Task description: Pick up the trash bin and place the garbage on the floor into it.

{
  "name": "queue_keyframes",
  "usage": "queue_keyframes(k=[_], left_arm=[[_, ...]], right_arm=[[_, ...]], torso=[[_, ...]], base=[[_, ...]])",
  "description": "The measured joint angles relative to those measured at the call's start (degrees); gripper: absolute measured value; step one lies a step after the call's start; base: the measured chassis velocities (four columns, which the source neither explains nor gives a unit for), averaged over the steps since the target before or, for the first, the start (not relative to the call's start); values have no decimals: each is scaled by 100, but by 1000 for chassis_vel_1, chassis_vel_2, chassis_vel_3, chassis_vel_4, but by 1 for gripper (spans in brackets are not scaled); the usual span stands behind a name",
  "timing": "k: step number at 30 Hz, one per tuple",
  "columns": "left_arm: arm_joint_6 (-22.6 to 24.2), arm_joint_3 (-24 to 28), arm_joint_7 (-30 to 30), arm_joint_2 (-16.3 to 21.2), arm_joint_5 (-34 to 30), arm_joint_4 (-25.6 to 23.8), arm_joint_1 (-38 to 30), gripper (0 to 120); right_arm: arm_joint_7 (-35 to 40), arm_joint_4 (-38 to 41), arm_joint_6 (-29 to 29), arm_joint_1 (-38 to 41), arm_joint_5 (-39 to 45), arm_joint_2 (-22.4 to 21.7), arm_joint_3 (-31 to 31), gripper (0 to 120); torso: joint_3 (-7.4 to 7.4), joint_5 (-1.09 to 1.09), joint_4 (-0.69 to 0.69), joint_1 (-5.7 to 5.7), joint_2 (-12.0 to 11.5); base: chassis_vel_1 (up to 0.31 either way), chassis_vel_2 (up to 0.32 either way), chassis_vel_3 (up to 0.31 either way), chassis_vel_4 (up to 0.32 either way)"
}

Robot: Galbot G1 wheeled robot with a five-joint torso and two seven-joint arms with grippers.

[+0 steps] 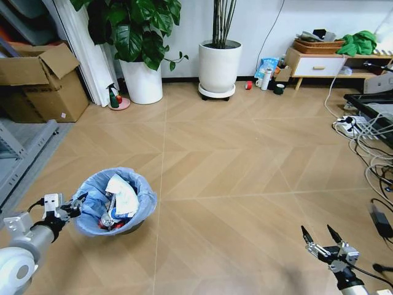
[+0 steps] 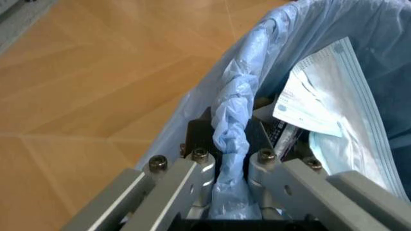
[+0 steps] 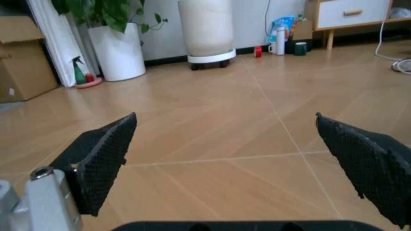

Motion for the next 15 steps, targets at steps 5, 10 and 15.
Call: queue_keyframes(k=[5, 10, 15], left_arm=[[0, -27, 0, -25, 15, -1, 36, 1], [-1, -48, 2, -61, 24, -1, 53, 1], [-12, -61, 2, -131, 65, 32, 75, 1]], right_arm=[[-30, 10, 29, -21, 14, -2, 23, 100], [-62, 26, 55, -34, 26, 11, 34, 100], [-96, 37, 94, -41, 41, 30, 42, 100]], torso=[[0, 1, 0, 0, 0], [0, 1, -1, 0, 0], [0, 1, 0, 0, 0]], base=[[172, -148, -159, 158], [141, -134, -144, 127], [87, -90, -102, 93]])
